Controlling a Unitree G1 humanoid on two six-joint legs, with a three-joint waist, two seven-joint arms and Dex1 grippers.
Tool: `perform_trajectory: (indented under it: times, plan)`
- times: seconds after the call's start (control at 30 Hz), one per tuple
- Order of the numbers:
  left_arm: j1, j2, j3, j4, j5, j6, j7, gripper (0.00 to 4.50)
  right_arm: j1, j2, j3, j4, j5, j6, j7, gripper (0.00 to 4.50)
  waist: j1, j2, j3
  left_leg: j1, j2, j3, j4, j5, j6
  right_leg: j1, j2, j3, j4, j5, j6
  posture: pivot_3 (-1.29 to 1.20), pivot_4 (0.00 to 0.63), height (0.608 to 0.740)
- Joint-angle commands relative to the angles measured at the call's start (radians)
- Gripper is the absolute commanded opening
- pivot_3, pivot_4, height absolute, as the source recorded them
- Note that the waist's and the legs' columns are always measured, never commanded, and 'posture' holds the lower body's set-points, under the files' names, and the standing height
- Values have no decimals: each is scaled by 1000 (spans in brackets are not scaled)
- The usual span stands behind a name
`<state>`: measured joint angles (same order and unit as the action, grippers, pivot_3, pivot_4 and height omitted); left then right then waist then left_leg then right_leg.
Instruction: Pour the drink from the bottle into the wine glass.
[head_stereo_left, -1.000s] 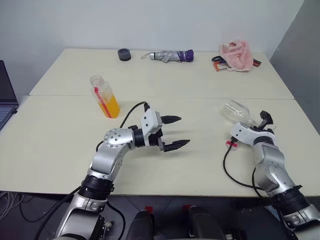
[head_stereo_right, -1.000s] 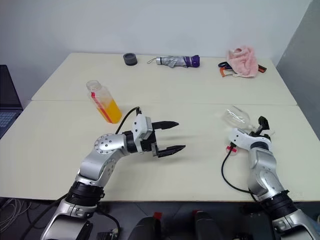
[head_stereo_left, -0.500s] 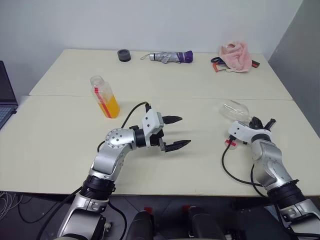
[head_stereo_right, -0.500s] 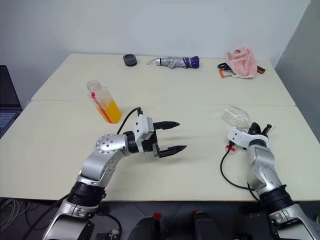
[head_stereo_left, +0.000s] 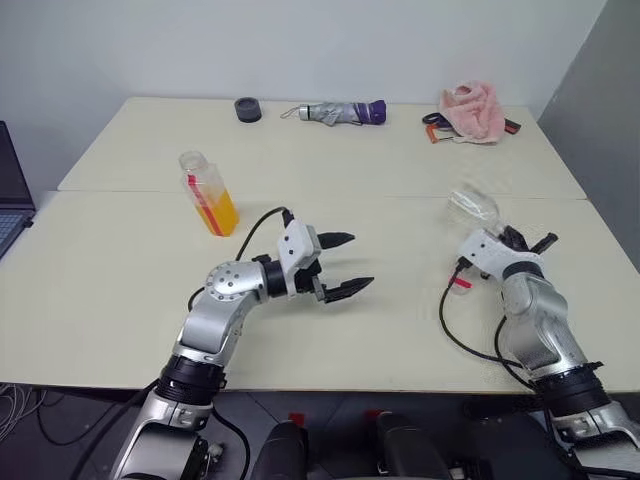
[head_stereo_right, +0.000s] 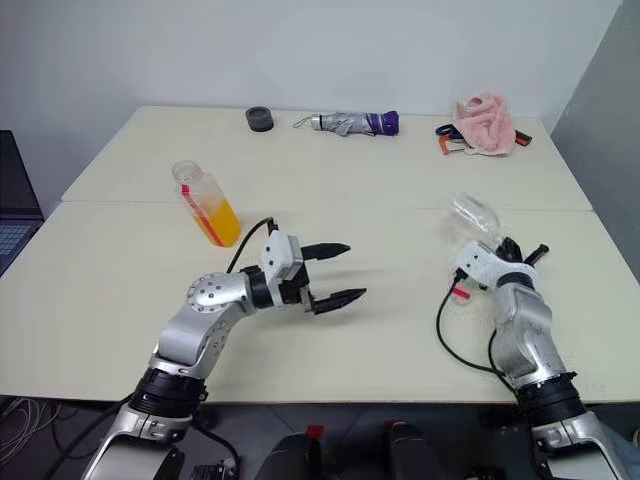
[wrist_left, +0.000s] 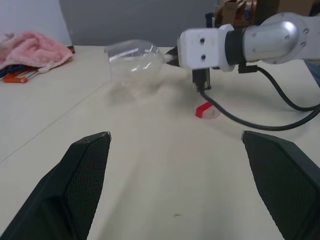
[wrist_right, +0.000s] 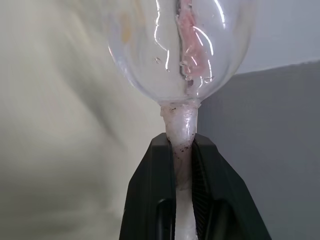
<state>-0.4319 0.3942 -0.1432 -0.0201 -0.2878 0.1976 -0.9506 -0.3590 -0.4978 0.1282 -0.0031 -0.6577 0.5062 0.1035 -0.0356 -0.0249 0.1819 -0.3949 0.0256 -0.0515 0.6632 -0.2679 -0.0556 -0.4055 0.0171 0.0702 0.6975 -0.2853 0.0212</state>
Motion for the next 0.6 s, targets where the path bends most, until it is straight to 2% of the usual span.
perform_trajectory:
  times: [0.03,0.07,0.13,0.2,0.43,0.6]
  plan:
    - [14,18,54,-29,-36,37,21,4500,-76,136,-136,-117,218,-5,34,125,-6,0,0,0,1,0,0,0,0,0,0,0,0,0,0,0,150,740]
    - [19,24,65,-36,-44,50,25,4500,-89,179,-151,-127,282,-4,66,125,-8,0,0,0,1,0,0,0,0,0,0,0,0,0,0,0,150,740]
    - [28,38,92,-50,-67,87,35,4500,-118,312,-214,-123,504,-44,147,125,-13,0,0,0,1,-1,0,0,0,0,0,-1,0,0,0,0,150,740]
    - [34,53,111,-58,-75,106,40,4500,-141,382,-230,-104,602,-54,182,125,-15,1,0,0,1,-2,-1,0,0,0,0,-2,0,0,0,0,150,740]
    - [54,104,151,-78,-87,136,56,4500,-270,534,-157,170,693,-199,187,125,-15,1,1,-2,1,-2,0,0,0,-1,-2,-2,0,0,0,0,150,740]
    - [62,114,159,-92,-88,149,57,4500,-348,583,-159,392,714,-369,167,125,-17,2,1,-2,2,-2,-1,0,0,-1,-2,-2,0,0,0,0,150,740]
